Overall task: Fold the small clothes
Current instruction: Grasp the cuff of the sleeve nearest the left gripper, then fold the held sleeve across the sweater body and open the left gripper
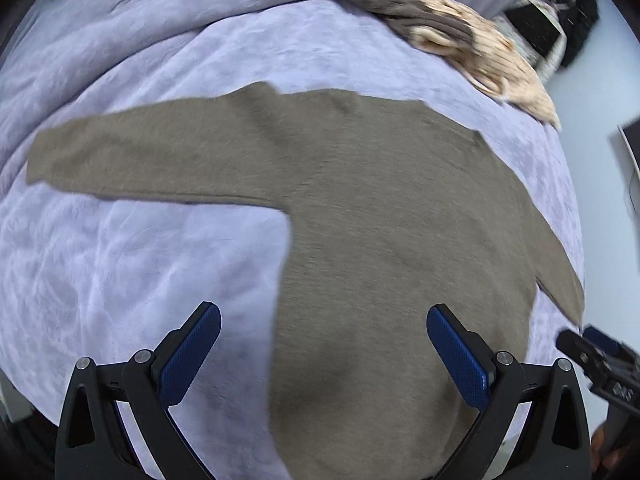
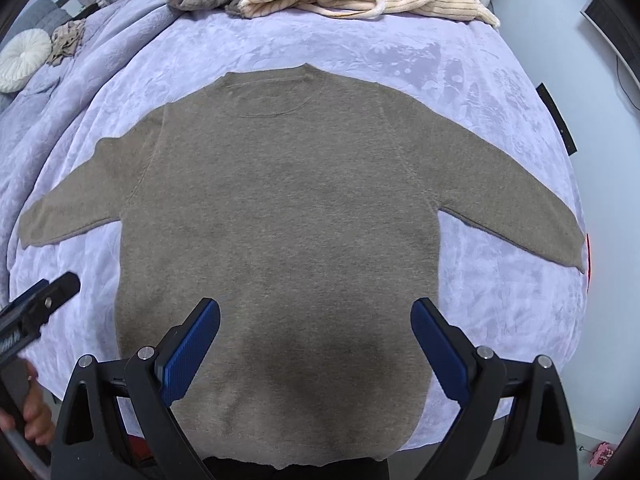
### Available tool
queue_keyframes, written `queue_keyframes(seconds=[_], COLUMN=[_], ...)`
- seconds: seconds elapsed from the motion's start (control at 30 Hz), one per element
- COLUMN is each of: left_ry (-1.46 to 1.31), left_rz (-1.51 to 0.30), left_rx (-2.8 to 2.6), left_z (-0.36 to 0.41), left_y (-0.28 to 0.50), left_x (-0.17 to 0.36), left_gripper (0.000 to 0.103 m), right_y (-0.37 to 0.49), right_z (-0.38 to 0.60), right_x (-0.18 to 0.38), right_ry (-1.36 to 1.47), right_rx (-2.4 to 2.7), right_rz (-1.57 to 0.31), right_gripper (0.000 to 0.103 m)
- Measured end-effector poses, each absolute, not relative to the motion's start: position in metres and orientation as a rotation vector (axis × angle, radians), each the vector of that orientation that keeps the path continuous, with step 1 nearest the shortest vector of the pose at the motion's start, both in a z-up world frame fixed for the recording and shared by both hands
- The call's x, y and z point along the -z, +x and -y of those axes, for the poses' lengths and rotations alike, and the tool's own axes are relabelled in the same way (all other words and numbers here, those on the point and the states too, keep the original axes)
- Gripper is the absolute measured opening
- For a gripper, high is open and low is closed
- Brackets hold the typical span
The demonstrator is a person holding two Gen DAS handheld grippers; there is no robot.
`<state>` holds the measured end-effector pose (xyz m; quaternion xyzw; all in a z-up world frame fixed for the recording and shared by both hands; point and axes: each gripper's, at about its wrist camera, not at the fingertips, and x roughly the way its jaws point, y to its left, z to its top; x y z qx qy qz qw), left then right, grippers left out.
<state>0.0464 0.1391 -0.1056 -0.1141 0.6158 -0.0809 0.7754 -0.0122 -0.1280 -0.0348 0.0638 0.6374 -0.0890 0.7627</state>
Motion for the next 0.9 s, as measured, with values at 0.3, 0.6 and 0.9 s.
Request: queue_keyframes(seconds=[0.3, 0.6, 0.9], left_ry=[-0.502, -0.69, -0.626], left_rz=[-1.312, -1.168, -1.0], left_rx=[-0.043, -0.145, -0.185], left_z=[-0.28, -0.342, -0.356], left_y=[0.096, 0.139, 0.15], left_x=[0.196, 0.226, 0.199], left_gripper=[0.103, 0.099, 0.007], right_y=[-0.017, -0.025, -0.021], right_z=[0.068, 0.029, 0.033], right_x=[0.058, 0.098, 0.136], right_ry=[0.07, 0.096, 0.142], right_rx=[0.097, 0.024, -0.032], right_rz=[-1.413, -1.465, -1.452], right_gripper=[0.097, 0.097, 0.097])
